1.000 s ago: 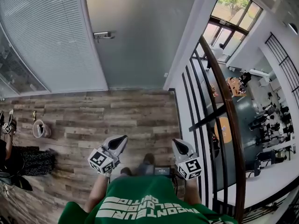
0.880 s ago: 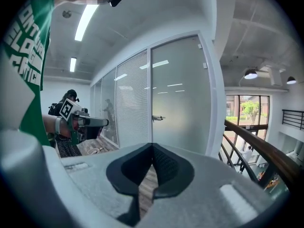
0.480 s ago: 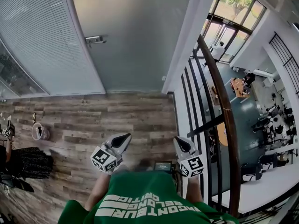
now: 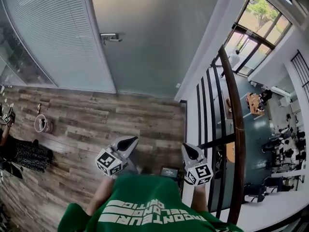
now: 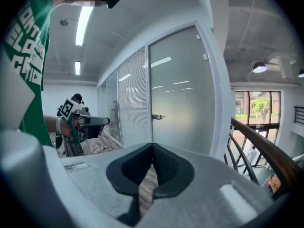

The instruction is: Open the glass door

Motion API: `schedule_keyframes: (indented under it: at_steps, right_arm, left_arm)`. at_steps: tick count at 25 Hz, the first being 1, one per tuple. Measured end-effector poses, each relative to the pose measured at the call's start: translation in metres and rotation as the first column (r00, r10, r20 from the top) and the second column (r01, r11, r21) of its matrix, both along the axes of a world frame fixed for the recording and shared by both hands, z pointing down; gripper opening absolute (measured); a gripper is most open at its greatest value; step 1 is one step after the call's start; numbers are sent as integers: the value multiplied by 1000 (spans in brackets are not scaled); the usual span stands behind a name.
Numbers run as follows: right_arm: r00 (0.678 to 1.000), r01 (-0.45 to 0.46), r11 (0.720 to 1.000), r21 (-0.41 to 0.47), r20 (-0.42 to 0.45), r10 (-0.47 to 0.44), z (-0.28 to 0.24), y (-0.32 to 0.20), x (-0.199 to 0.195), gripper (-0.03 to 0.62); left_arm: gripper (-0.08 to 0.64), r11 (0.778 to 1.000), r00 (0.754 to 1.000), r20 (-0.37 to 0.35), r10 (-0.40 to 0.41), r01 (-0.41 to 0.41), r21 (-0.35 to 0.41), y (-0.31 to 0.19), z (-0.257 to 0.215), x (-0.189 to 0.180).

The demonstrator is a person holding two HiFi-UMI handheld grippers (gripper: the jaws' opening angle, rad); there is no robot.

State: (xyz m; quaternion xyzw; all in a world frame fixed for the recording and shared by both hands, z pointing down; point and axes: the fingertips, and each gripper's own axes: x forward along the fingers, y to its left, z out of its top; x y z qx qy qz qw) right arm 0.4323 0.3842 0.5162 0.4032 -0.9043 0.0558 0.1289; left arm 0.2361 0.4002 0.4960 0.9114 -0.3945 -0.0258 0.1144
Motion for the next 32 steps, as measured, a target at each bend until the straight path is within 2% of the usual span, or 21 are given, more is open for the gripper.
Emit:
schedule_keyframes:
  at_steps: [8, 12, 26, 32]
  right_arm:
    - [1000, -8, 1000, 0, -17, 8, 0, -32, -5, -8]
    - [1000, -4, 1000, -2, -19, 4, -2, -58, -13, -8]
    - [995, 52, 998, -17, -81, -53, -8, -157, -80, -8]
    - [992, 74, 997, -34, -97, -77, -11, -204, -118, -8]
  left_arm:
    - [14, 1000, 999, -28, -30, 30, -7, -30, 9, -16]
    - [14, 999, 999, -38, -38, 39, 12, -57, 3, -25]
    - [14, 996, 993, -73, -89, 90, 1, -148, 3, -92]
    - [14, 993, 989, -96, -114, 115, 0, -189, -1, -132]
